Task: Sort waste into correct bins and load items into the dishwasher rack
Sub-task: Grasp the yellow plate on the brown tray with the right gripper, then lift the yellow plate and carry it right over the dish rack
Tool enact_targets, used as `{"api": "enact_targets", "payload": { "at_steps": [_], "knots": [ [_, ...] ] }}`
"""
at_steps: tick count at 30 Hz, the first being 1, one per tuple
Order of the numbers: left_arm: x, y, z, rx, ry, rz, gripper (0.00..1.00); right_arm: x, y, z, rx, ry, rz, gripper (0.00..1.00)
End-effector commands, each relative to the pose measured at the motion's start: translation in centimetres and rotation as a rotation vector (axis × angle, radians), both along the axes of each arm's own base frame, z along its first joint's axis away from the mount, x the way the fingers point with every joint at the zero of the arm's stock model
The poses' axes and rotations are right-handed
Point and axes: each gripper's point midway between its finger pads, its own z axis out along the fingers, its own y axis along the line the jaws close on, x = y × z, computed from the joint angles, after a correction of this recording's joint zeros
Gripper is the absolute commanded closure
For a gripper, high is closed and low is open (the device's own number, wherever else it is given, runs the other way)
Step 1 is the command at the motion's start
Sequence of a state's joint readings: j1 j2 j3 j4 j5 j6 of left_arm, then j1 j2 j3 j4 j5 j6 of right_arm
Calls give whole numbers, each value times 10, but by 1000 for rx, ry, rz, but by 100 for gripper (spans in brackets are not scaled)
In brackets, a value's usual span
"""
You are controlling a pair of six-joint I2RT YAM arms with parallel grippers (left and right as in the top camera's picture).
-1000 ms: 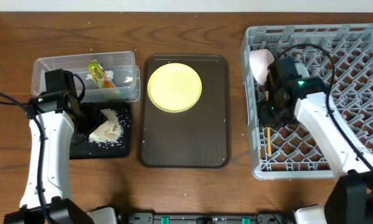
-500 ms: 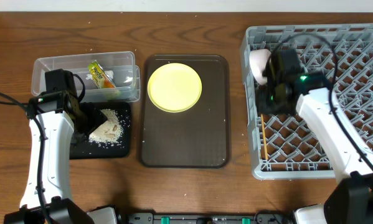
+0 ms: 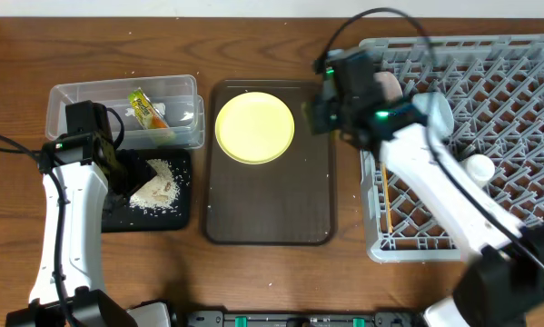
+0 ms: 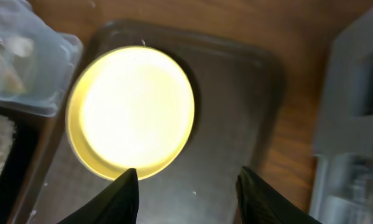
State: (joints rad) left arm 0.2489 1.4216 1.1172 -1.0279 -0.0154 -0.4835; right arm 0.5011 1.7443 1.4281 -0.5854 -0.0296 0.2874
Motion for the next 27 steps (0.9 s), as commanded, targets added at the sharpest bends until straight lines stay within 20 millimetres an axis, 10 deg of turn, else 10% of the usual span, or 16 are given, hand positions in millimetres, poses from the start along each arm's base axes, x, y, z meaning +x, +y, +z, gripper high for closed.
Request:
{"api": "enact_targets", "payload": {
  "at_steps": [1, 9, 18, 27],
  "knots": [
    [-2, 4, 0, 16, 5, 20, 18, 10, 3, -46, -37, 69, -98, 51],
    [-2, 4, 0, 16, 5, 20, 18, 25, 18, -124, 2, 171, -186, 53],
    [-2, 4, 0, 16, 5, 20, 18, 20, 40, -154, 58, 227, -167, 56],
    [-2, 4, 0, 16, 5, 20, 18, 11, 28, -163, -46, 230, -201, 97]
  ]
}}
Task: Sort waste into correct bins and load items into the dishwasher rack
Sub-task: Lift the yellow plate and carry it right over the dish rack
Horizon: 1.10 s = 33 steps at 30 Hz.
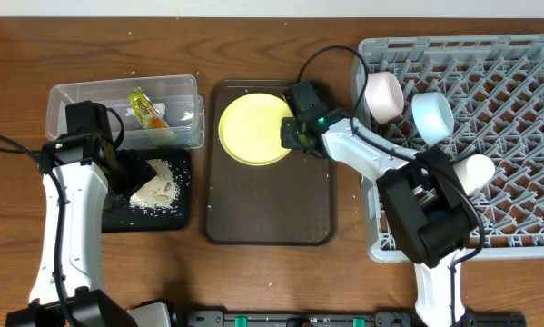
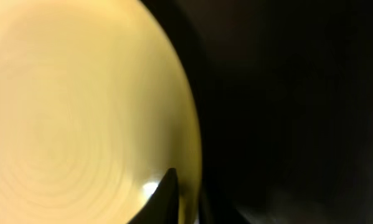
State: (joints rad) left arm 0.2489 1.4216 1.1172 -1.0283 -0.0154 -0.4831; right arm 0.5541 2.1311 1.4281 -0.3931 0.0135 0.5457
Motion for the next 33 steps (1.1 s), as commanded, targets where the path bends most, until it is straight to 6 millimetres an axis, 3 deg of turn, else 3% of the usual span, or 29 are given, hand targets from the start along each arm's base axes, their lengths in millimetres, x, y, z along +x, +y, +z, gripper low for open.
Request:
{"api": "enact_targets", "payload": {
  "at_steps": [1, 5, 10, 15, 19, 26, 33],
  "knots": [
    [-2, 4, 0, 16, 5, 20, 18, -5, -4, -8, -40, 18, -10, 99],
    [-2, 4, 0, 16, 5, 20, 18, -12, -10, -9, -53, 54, -14, 99],
    [-2, 4, 0, 16, 5, 20, 18, -10, -21, 16, -60, 33, 9, 99],
    [-2, 4, 0, 16, 5, 20, 18, -7, -27, 79, -52, -80, 83, 99],
    [-2, 4, 0, 16, 5, 20, 18, -13, -45, 132, -75, -166, 118, 99],
    [-2, 4, 0, 16, 5, 20, 18, -43, -123, 194, -311, -231, 51, 99],
    [-2, 4, 0, 16, 4, 20, 18, -83, -217, 224, -641, -176, -112, 99]
  ]
}}
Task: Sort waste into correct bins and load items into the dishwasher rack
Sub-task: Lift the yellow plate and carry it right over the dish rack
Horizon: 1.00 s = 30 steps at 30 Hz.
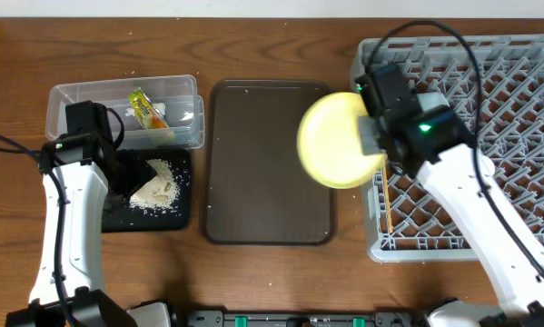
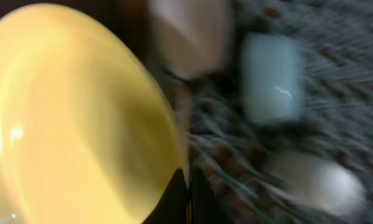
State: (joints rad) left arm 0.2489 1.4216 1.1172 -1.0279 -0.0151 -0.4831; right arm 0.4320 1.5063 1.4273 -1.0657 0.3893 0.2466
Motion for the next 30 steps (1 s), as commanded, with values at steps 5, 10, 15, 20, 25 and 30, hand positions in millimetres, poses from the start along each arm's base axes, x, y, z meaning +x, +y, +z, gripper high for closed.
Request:
{"api": "enact_targets", "payload": {
  "at_steps": [5, 10, 15, 20, 25, 30],
  "knots": [
    [-2, 4, 0, 17, 4, 20, 18, -16, -87, 39, -362, -72, -211, 99],
    [-2, 4, 0, 17, 4, 20, 18, -18, -110, 52, -457, -108, -285, 99],
    [-2, 4, 0, 17, 3, 20, 18, -21, -135, 72, -622, -122, -319, 99],
    [0, 5, 1, 19, -3, 20, 18, -20, -139, 71, -663, -71, -263, 99],
    [0, 5, 1, 18, -2, 20, 18, -18, -124, 57, -612, -6, -149, 99],
    [0, 5, 1, 18, -2, 20, 18, -19, -110, 38, -529, 37, -89, 99]
  ]
}}
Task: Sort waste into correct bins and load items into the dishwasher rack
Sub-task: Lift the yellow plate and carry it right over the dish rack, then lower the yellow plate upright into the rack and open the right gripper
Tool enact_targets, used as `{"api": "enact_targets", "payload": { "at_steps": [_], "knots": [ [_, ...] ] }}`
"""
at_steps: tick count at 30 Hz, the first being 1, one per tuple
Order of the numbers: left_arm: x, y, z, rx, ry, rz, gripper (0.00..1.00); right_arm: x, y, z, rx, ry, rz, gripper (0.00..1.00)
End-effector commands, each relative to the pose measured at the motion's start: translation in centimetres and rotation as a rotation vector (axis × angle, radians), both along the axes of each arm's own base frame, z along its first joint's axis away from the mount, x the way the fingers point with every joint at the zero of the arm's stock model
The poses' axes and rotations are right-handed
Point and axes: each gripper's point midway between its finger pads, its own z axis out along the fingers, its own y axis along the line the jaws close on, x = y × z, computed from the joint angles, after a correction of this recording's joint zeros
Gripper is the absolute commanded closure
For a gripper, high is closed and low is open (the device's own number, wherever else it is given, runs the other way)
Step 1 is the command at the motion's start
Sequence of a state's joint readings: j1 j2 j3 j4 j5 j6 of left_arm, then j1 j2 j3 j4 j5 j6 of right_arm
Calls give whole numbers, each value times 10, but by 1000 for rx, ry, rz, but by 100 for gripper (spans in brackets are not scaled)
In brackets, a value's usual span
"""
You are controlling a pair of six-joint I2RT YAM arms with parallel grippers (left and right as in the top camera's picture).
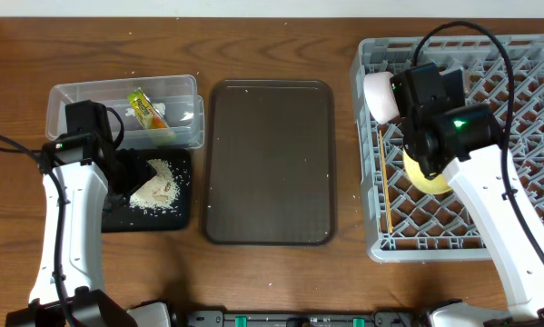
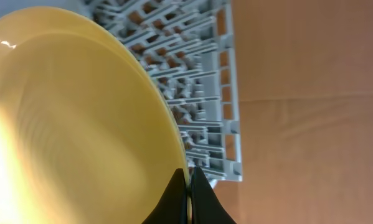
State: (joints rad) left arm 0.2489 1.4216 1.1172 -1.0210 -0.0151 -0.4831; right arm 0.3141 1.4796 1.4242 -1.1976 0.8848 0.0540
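Note:
The yellow plate [image 2: 80, 124] stands on edge with my right gripper [image 2: 188, 177] shut on its rim. In the overhead view the plate [image 1: 426, 174] sits low among the tines on the left side of the grey dishwasher rack [image 1: 526, 136], partly under my right arm. A pink cup [image 1: 379, 94] lies in the rack's far left corner. My left gripper [image 1: 122, 173] hangs over the black bin [image 1: 176, 221] of white food scraps [image 1: 158, 189]; its jaws are hidden.
A bare brown tray [image 1: 269, 163] lies mid-table. A clear container [image 1: 72, 100] holding a yellow-green wrapper [image 1: 146, 111] stands behind the black bin. A thin wooden stick [image 1: 387, 186] lies along the rack's left edge.
My right gripper has moved the plate from the air at the rack's left edge to down among the rack's tines. The left arm has not moved.
The plate lay flat on the brown tray with my right gripper open above it. Then the gripper was shut on the plate's right rim. Then it held the plate tilted in the air beside the rack, and now the plate is on edge in the rack.

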Motion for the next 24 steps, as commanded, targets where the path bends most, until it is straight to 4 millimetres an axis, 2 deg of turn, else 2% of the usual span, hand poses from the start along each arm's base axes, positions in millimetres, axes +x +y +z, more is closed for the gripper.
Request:
{"api": "enact_targets", "payload": {
  "at_steps": [1, 5, 17, 19, 24],
  "knots": [
    [-2, 4, 0, 17, 5, 20, 18, -3, 11, -10, 43, 42, 55, 99],
    [-2, 4, 0, 17, 5, 20, 18, -7, 8, -15, 27, 55, 43, 99],
    [-2, 4, 0, 17, 4, 20, 18, -1, -15, 19, -163, -77, -44, 99],
    [-2, 4, 0, 17, 4, 20, 18, 1, -12, 15, -153, -45, -13, 99],
    [-2, 4, 0, 17, 5, 20, 18, 2, 6, -8, -12, 21, 55, 99]
  ]
}}
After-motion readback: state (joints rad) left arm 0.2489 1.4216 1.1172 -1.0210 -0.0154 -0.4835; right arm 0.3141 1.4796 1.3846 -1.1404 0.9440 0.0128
